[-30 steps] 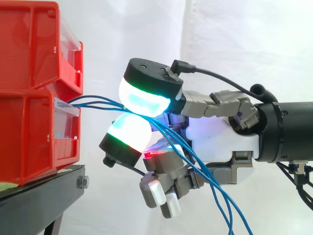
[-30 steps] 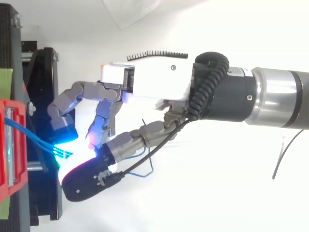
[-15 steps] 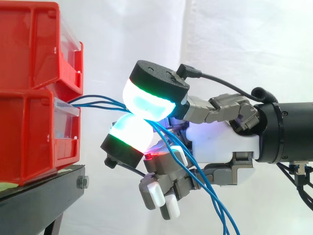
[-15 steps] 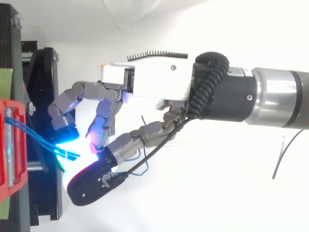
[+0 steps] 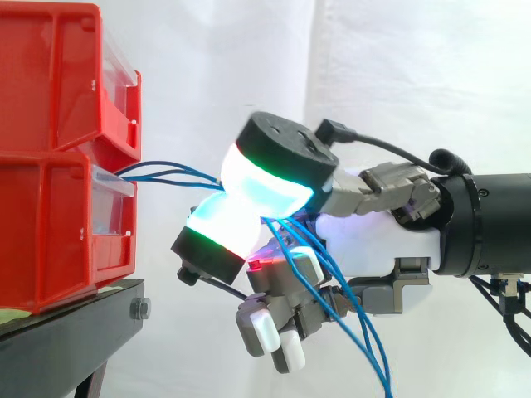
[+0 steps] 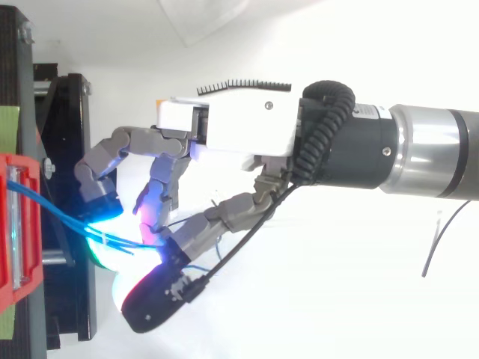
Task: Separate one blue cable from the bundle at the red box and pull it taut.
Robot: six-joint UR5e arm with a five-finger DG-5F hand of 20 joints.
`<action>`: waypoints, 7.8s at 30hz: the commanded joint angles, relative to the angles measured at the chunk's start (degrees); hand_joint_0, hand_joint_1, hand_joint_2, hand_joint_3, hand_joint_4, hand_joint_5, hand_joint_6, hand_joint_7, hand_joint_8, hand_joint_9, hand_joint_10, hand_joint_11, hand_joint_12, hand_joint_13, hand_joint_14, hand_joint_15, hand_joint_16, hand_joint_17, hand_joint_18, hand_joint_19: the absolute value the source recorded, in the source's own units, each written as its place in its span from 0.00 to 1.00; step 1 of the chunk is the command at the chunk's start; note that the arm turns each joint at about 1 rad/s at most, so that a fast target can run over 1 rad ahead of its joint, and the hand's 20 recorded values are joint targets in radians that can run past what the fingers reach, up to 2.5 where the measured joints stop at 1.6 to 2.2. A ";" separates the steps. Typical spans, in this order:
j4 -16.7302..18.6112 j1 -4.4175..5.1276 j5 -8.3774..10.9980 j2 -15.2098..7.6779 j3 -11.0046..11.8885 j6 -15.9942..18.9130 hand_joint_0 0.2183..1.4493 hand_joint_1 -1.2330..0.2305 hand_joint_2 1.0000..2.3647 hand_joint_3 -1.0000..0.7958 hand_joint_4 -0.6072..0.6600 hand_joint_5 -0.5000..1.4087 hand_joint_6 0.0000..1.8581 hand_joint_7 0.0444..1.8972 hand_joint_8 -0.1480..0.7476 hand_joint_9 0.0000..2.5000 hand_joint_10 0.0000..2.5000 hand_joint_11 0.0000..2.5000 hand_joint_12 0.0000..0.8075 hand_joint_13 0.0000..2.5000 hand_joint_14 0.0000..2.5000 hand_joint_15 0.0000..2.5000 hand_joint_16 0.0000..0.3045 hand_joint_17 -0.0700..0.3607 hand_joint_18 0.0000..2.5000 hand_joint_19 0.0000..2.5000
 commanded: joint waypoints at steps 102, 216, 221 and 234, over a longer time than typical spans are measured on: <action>-0.26 -0.08 -0.36 0.00 0.00 -2.58 0.22 0.41 0.00 0.28 0.53 0.19 0.48 0.64 0.55 0.57 0.01 0.46 0.48 0.46 0.01 0.28 0.17 0.43 0.43 0.30; 0.09 0.00 -0.36 0.00 0.00 -2.66 0.42 0.14 0.00 0.28 0.46 0.20 0.50 0.73 0.50 0.53 0.01 0.49 0.44 0.44 0.01 0.30 0.14 0.39 0.39 0.29; 0.09 -0.08 -0.36 0.00 0.00 -2.66 0.39 0.11 0.00 0.28 0.49 0.20 0.50 0.70 0.49 0.53 0.01 0.49 0.44 0.44 0.01 0.30 0.15 0.39 0.39 0.29; 0.09 0.00 -0.36 0.00 0.00 -3.54 0.31 0.09 0.00 0.28 0.51 0.20 0.49 0.71 0.50 0.52 0.01 0.49 0.45 0.43 0.01 0.30 0.15 0.40 0.39 0.29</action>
